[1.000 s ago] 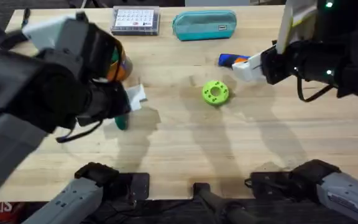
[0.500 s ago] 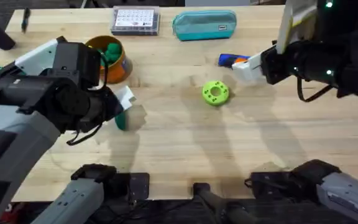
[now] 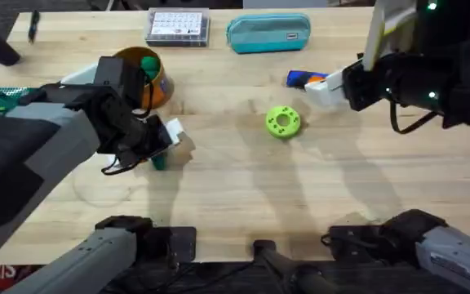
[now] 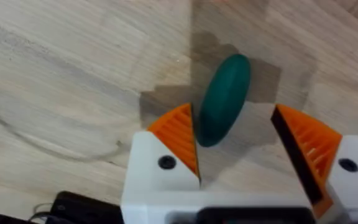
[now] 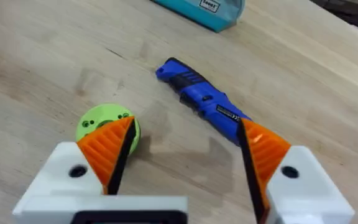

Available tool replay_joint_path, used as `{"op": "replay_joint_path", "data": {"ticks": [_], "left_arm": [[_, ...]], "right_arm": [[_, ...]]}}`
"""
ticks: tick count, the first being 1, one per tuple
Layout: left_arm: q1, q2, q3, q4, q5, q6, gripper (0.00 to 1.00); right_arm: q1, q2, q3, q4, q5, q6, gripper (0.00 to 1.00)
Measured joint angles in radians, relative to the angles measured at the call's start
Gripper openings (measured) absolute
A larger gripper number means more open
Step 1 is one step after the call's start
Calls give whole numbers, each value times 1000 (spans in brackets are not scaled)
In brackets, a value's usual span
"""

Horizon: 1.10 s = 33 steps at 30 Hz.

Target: Pick up the gripper from the table and insert it into the empty holder that is missing its gripper. Then pick up a screw, insert it into the mounting hole, and use the screwdriver to tighten it. Finally, clean up the table by picking up the vegetable and placing it into the bucket.

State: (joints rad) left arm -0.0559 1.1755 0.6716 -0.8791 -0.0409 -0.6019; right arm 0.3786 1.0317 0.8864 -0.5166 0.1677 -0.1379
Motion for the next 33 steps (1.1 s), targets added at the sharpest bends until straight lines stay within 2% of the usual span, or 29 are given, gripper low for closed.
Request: {"op": "replay_joint_path", "data": {"ticks": [3, 5, 7, 8, 11, 15, 17, 22, 25, 27, 33], "left_arm": [[0, 0, 0, 0, 4, 0, 557], [0, 0, 0, 0, 4, 1, 341], [0, -4, 1, -2, 2, 1, 70], [0, -7, 1, -4, 2, 3, 28], [0, -8, 5, -19, 4, 4, 29], [0, -7, 47, -115, 14, 3, 29], [0, -8, 94, -162, 25, 4, 29], [0, -15, 288, -292, 70, 5, 29], [0, -23, 394, -262, 72, 13, 29], [0, -28, 433, -193, 53, 17, 29], [0, -18, 449, -2, -56, 21, 29]], "right_arm": [[0, 0, 0, 0, 0, 0, 969], [0, 0, 0, 0, 0, 0, 969], [0, 0, 0, 0, 0, 0, 969], [0, 0, 0, 0, 0, 0, 969], [0, 0, 0, 0, 0, 0, 969], [0, 0, 0, 0, 0, 0, 969], [0, 0, 0, 0, 0, 0, 969], [0, 0, 0, 0, 0, 0, 969], [0, 0, 0, 0, 0, 0, 969], [0, 0, 0, 0, 0, 0, 969], [0, 0, 0, 0, 0, 0, 969]]}}
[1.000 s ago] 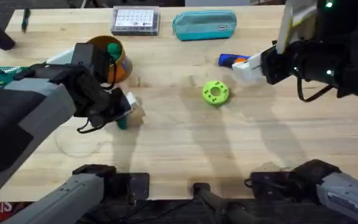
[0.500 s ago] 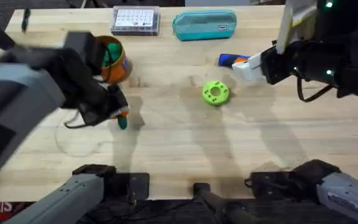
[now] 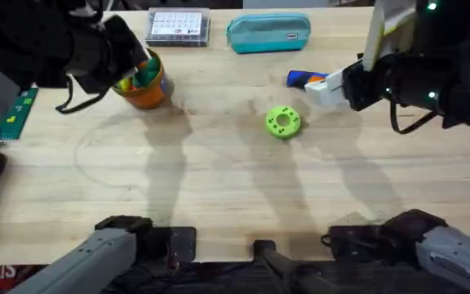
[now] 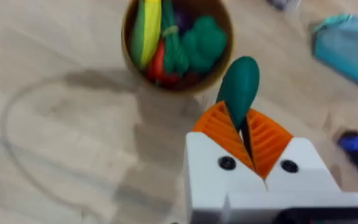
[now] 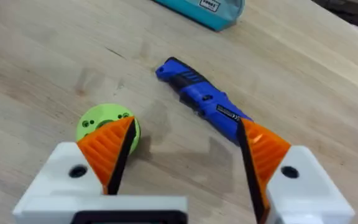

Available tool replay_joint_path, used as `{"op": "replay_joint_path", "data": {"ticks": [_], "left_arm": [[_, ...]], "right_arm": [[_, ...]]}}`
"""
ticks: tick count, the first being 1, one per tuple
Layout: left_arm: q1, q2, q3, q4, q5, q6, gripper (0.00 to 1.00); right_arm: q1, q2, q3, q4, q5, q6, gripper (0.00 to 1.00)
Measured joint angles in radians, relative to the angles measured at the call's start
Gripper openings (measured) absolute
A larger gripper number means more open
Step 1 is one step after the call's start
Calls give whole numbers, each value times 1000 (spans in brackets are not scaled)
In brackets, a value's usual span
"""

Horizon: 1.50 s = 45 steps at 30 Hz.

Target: Pick up the gripper from the table and insert it into the empty holder that is missing its gripper. Then pick up a screw, insert it into the mounting hole, and use the screwdriver to tighten it. Finally, clean up the table by picking up the vegetable and placing it into the bucket.

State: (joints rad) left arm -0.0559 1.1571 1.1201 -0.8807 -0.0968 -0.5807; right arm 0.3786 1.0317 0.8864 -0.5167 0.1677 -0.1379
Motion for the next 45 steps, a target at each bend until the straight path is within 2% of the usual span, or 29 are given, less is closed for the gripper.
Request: {"op": "replay_joint_path", "data": {"ticks": [4, 8, 21, 31, 35, 37, 39, 41, 42, 43, 45], "left_arm": [[1, 34, 0, 104, -36, 20, 29], [2, 77, 0, 146, -54, 35, 29], [6, 144, 0, 148, -101, 51, 29], [69, 241, 0, 148, -117, 51, 33], [74, 263, 0, 153, -119, 55, 156], [73, 263, 0, 155, -119, 58, 250], [73, 263, 0, 160, -122, 64, 420], [73, 263, 0, 160, -125, 62, 750], [73, 263, 0, 160, -125, 61, 872], [73, 263, 0, 160, -125, 59, 959], [73, 261, 0, 160, -126, 61, 991]], "right_arm": [[0, 0, 0, 0, 0, 0, 969], [0, 0, 0, 0, 0, 0, 969], [0, 0, 0, 0, 0, 0, 969], [0, 0, 0, 0, 0, 0, 969], [0, 0, 0, 0, 0, 0, 969], [0, 0, 0, 0, 0, 0, 969], [0, 0, 0, 0, 0, 0, 969], [0, 0, 0, 0, 0, 0, 969], [0, 0, 0, 0, 0, 0, 969], [0, 0, 0, 0, 0, 0, 969], [0, 0, 0, 0, 0, 0, 969]]}}
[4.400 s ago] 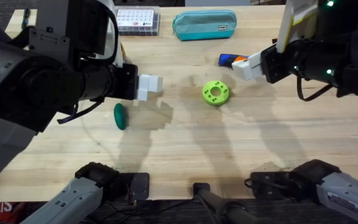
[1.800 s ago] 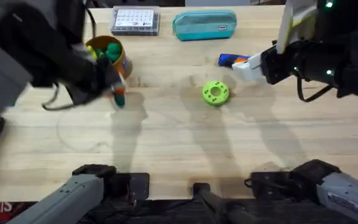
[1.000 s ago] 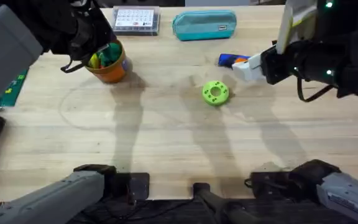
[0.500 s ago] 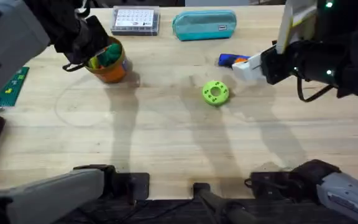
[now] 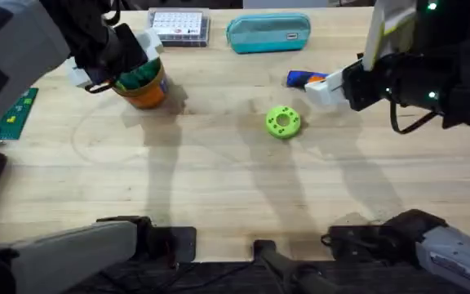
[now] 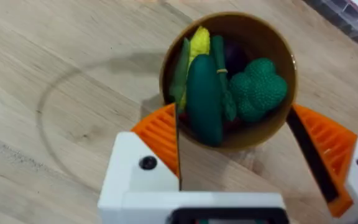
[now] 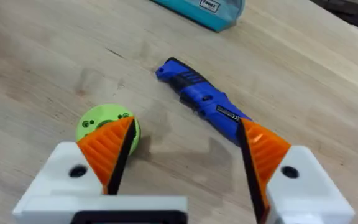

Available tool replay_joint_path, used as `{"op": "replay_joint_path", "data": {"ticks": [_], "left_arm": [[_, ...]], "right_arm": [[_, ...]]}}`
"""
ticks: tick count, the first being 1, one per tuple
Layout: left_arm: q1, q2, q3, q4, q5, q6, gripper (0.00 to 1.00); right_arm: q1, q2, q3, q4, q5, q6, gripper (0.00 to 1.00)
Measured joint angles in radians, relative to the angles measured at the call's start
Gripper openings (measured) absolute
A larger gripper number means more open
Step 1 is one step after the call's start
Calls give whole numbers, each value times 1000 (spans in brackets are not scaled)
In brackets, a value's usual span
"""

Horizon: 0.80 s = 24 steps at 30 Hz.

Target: Pick up the gripper from the table and insert it into the empty holder that is missing its gripper. Then pick up a screw, insert it into the mounting hole, and use the screwdriver to tighten it. Finally, clean up the table by picking up the vegetable and placing it into the bucket.

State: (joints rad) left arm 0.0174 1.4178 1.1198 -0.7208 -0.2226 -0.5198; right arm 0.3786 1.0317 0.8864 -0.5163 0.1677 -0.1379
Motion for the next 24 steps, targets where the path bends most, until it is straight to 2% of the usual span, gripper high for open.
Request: {"op": "replay_joint_path", "data": {"ticks": [3, 7, 16, 17, 18, 24], "left_arm": [[0, -19, 0, -7, 0, 0, 993], [0, -98, 1, -76, 6, 0, 993], [0, -376, 3, -252, 167, 10, 995], [0, -400, 3, -262, 183, 18, 995], [0, -469, 3, -272, 229, 68, 995], [0, -535, 3, -272, 272, 185, 995]], "right_arm": [[0, 0, 0, 0, 0, 0, 969], [0, 0, 0, 0, 0, 0, 969], [0, 1, 0, -51, 0, 0, 969], [0, 1, 0, -53, 0, 0, 969], [0, 1, 0, -57, 0, 0, 969], [0, 1, 0, -74, 0, 0, 969]]}}
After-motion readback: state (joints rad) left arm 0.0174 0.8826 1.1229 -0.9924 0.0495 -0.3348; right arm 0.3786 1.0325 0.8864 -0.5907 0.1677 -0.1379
